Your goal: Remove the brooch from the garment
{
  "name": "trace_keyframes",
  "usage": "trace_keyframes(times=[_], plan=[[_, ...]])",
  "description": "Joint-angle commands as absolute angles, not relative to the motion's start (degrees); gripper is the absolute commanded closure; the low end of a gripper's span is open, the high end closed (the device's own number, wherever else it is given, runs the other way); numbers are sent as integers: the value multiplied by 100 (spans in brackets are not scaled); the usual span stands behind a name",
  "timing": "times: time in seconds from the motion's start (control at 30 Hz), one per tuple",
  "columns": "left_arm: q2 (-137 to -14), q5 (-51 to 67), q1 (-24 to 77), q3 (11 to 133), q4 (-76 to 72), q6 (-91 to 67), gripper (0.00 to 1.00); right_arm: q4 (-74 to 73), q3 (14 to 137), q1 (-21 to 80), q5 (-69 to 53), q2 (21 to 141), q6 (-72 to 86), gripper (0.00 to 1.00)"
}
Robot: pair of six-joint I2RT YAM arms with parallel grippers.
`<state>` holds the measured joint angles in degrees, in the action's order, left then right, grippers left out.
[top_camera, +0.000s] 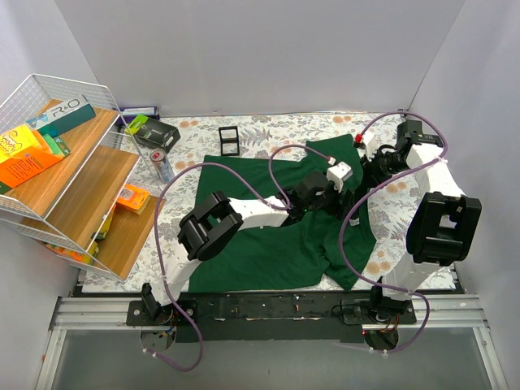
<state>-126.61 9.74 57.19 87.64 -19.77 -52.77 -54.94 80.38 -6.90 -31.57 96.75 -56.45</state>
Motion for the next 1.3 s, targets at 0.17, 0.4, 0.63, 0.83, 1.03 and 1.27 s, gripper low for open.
trace_keyframes(times=[0.17, 0.4, 0.63, 0.83, 1.03, 1.27], plan=[[-13139, -316, 5915, 9439, -1934, -5212, 31, -5318, 8139, -703, -3375, 9536, -5168, 99], [-13394, -176, 5924, 9668, -1697, -5150, 52, -5291, 7919, -703, -3366, 9325, -5203, 99], [-13219, 412, 5915, 9485, -1503, -4826, 89, -5265, 7577, -703, -3305, 9036, -5185, 99], [-12316, 1359, 5705, 8685, -1450, -4570, 100, -5177, 7243, -703, -3208, 8755, -5343, 99], [-11260, 2513, 5450, 7832, -1143, -4184, 100, -5352, 7102, -712, -3234, 8447, -5756, 99], [-10310, 3391, 5423, 7278, -686, -3938, 100, -6608, 7392, -703, -3699, 8227, -6502, 99]])
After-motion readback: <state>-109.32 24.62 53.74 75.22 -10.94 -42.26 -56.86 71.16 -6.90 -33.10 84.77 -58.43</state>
